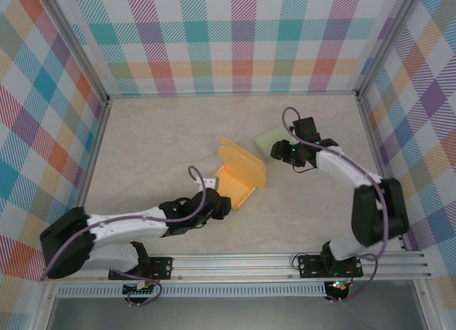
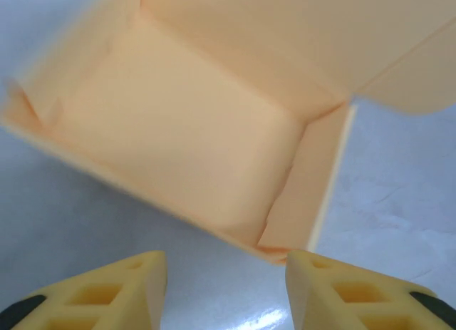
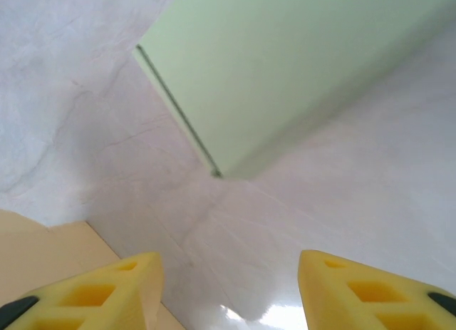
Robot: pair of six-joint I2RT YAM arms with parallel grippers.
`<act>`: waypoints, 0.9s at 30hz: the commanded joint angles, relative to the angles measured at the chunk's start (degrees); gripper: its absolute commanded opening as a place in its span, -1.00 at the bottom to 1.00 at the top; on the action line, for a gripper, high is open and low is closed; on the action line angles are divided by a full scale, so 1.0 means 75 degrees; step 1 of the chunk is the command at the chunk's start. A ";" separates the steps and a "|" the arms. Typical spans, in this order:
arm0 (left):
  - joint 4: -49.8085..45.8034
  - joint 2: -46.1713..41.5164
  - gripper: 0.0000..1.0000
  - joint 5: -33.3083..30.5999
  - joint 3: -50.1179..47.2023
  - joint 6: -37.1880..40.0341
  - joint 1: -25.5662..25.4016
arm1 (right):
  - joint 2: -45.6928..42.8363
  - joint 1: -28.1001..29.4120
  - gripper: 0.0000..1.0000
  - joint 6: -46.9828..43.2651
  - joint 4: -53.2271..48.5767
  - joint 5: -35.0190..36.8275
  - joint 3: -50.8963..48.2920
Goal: Fold the paper box
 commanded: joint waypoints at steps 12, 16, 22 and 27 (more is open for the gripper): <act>-0.0613 0.0679 0.70 0.4833 0.2105 0.6382 0.5013 | -0.5221 0.0301 0.51 0.0536 -0.1181 -0.0713 -0.2360; -0.0543 0.1799 0.71 0.6162 0.2735 0.7587 0.5092 | -0.5254 0.0464 0.53 0.0582 -0.0865 -0.1029 -0.2574; -0.1103 0.3026 0.78 0.6645 0.3754 0.8919 0.5114 | -0.4929 0.0848 0.53 0.0470 -0.0434 -0.1050 -0.2540; -0.1677 0.4272 0.79 0.7112 0.4938 0.9465 0.5151 | -0.4407 0.1278 0.51 0.0411 -0.0192 -0.0812 -0.2381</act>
